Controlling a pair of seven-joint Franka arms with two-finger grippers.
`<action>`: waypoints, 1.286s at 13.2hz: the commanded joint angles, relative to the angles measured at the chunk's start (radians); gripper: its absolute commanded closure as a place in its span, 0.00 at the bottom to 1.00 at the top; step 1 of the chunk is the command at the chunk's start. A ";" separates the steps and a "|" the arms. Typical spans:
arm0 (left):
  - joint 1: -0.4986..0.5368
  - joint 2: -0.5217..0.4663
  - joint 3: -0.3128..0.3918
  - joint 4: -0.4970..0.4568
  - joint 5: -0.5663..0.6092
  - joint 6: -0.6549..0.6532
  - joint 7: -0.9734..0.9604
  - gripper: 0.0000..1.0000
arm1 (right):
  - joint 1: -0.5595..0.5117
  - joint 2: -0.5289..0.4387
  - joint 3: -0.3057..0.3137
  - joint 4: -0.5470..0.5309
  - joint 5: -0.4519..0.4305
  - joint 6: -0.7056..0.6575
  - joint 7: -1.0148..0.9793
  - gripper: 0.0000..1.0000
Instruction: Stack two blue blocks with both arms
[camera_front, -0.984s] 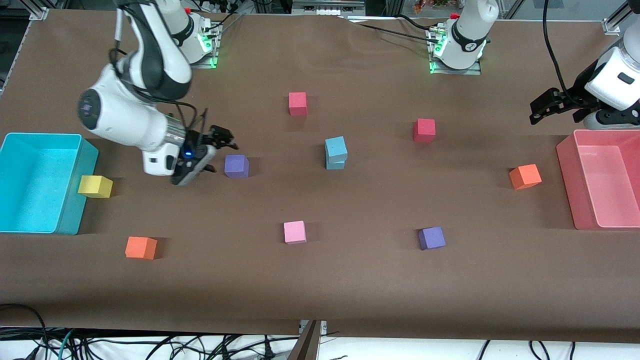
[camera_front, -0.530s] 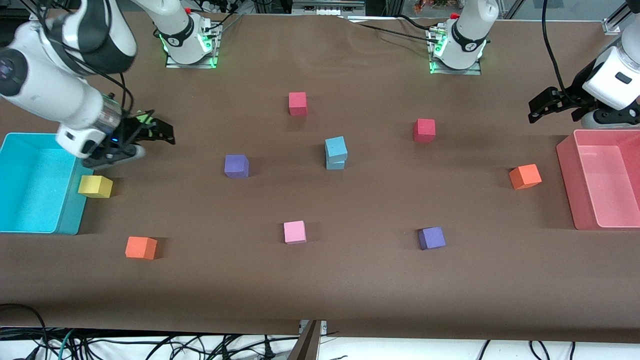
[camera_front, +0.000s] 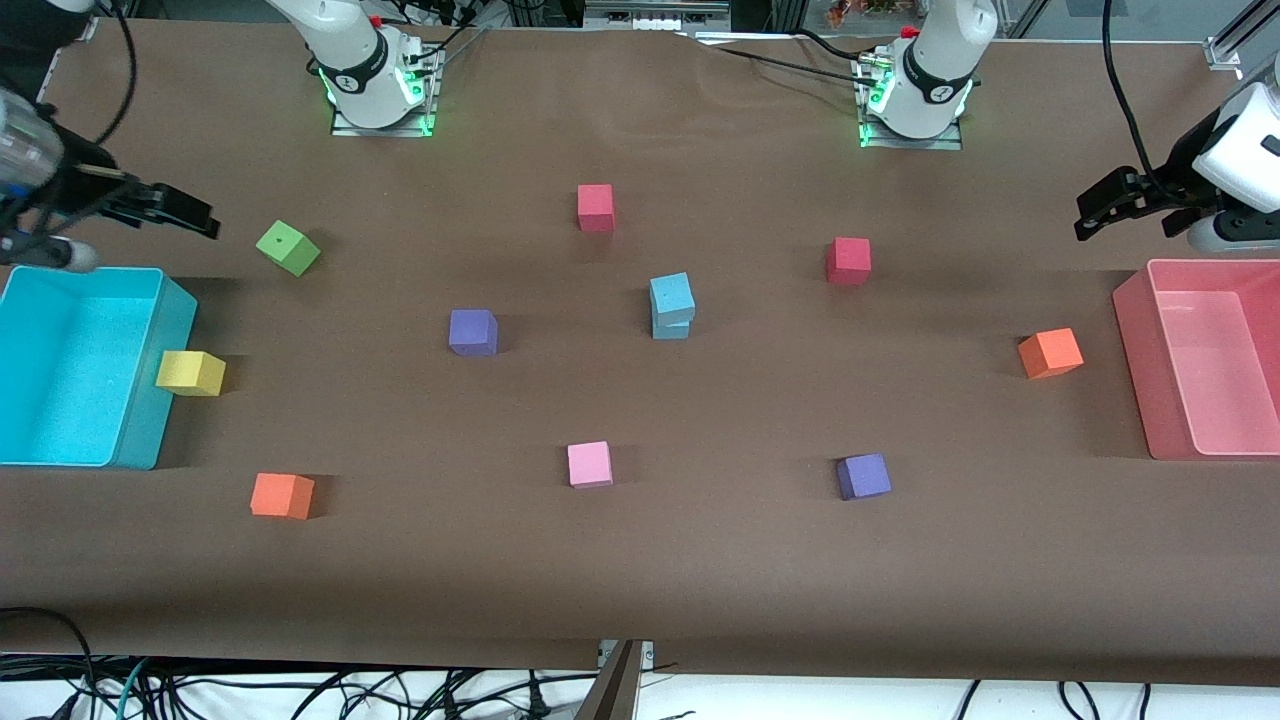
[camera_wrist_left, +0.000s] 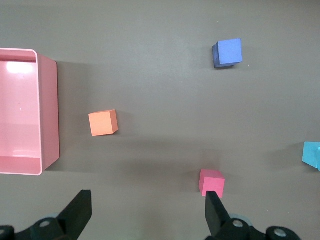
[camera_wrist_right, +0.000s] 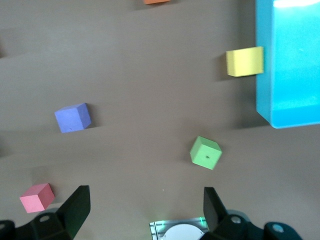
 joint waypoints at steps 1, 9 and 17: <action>0.006 0.013 -0.003 0.033 0.011 -0.024 0.017 0.00 | -0.035 0.009 0.016 0.045 -0.014 -0.038 -0.068 0.00; 0.006 0.015 -0.004 0.032 0.006 -0.003 0.020 0.00 | -0.026 0.028 0.022 0.041 -0.047 0.132 -0.081 0.00; 0.005 0.012 -0.010 0.033 0.006 0.000 0.017 0.00 | -0.017 0.035 0.022 0.047 -0.051 0.137 -0.102 0.00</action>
